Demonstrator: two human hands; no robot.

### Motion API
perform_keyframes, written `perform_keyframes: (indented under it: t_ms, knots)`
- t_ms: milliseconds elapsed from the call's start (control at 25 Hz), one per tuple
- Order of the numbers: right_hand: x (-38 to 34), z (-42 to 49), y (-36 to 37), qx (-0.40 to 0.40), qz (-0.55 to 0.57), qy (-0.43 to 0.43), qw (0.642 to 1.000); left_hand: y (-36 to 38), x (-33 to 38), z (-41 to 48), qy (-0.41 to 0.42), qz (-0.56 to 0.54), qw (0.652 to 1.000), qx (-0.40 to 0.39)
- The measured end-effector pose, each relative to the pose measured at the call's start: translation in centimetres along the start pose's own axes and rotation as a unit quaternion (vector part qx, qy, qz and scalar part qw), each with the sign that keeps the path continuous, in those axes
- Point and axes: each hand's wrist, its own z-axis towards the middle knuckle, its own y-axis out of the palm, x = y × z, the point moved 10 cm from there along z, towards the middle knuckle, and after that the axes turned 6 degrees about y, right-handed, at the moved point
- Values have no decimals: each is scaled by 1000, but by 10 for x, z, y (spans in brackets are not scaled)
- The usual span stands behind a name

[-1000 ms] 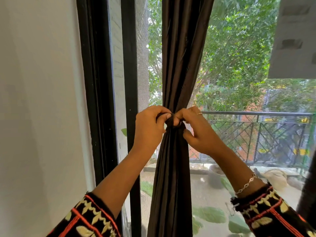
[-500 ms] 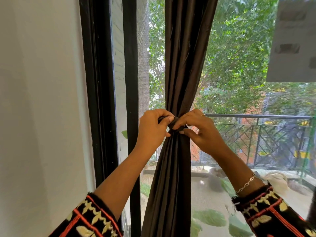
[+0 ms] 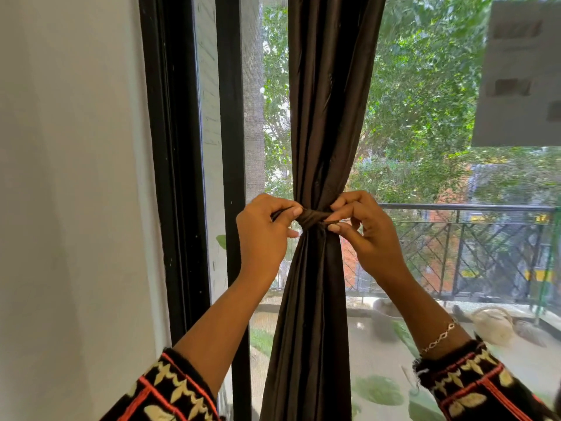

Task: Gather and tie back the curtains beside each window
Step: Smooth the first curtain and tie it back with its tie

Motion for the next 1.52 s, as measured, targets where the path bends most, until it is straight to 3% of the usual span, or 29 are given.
perform_keyframes:
  t_ms: [240,560,800,1120,1440,1520]
  knots:
    - [20,-10,-8,21,4,36,999,-9,-13,1,-2,-6,999,33]
    - [12,3,-22,67,108,20,992,9,-8,21,22,9,997,-69]
    - [-6,70,-40,105,195,35,974,44,49,69,100,-20,988,-113]
    - [-66,187,-77,92,181,12,979,56,141,151,207,-50,973,-92]
    - [-132,293,-89,71,176,2,982,54,179,221,193,-65,975,-93]
    - [-139,303,-80,75,132,-8,988,54,179,224,195,-55,973,-107]
